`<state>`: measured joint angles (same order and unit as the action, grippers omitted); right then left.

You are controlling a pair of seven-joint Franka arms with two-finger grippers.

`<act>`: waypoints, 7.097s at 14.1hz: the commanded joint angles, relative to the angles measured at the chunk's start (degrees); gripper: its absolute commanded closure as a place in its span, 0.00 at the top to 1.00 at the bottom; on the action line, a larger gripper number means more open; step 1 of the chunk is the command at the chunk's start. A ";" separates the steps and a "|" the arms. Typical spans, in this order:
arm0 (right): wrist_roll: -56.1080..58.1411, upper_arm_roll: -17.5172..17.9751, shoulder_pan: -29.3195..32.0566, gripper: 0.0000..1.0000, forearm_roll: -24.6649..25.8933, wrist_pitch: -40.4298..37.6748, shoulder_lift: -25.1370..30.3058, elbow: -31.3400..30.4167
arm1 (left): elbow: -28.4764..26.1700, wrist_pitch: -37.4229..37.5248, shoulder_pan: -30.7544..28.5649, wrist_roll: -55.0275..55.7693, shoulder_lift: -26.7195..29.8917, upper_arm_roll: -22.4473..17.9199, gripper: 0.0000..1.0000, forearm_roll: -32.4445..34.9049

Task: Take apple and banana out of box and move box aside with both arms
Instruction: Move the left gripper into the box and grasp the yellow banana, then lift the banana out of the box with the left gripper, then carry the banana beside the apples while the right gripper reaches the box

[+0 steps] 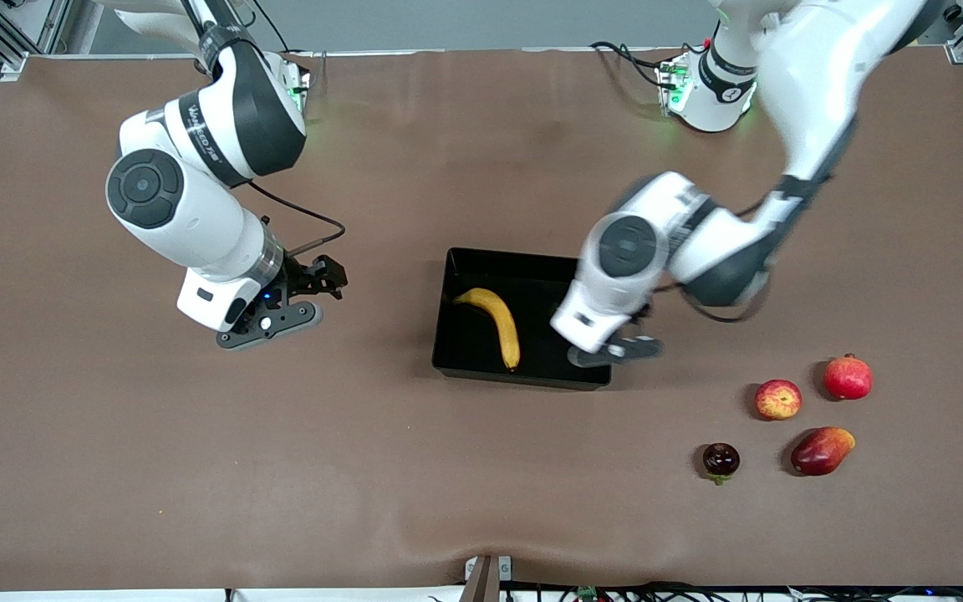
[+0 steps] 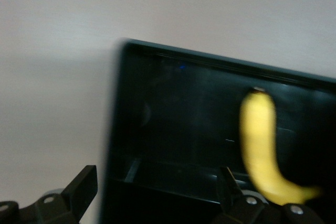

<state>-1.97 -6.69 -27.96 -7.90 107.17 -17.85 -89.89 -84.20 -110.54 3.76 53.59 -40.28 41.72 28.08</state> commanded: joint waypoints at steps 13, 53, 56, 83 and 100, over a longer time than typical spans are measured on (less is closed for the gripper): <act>-0.93 -0.43 0.10 1.00 -0.71 3.57 -2.45 0.16 | 8.97 -21.21 21.73 0.90 -16.22 -15.35 1.00 0.05; -2.51 -0.61 0.10 1.00 -2.73 3.66 -3.24 0.16 | 0.97 -20.77 23.05 0.90 -12.45 -15.00 0.30 0.23; -2.51 -0.61 -0.42 1.00 -2.73 3.84 -3.24 0.25 | 1.15 -20.16 23.05 2.30 -11.66 -15.00 0.00 0.14; -17.97 -0.34 -10.35 1.00 -5.19 14.21 -14.39 0.33 | -17.20 2.01 -14.63 -34.96 17.52 -14.30 0.00 -11.46; -18.25 -0.34 -13.95 0.58 -21.42 16.49 -22.75 0.07 | -31.55 -26.30 -27.66 -33.91 9.53 -14.74 0.00 -5.58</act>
<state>-19.71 -6.65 -40.93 -24.58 123.27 -40.53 -90.04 -115.94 -134.37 -22.58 19.31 -29.39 26.48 21.26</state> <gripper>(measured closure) 0.295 0.604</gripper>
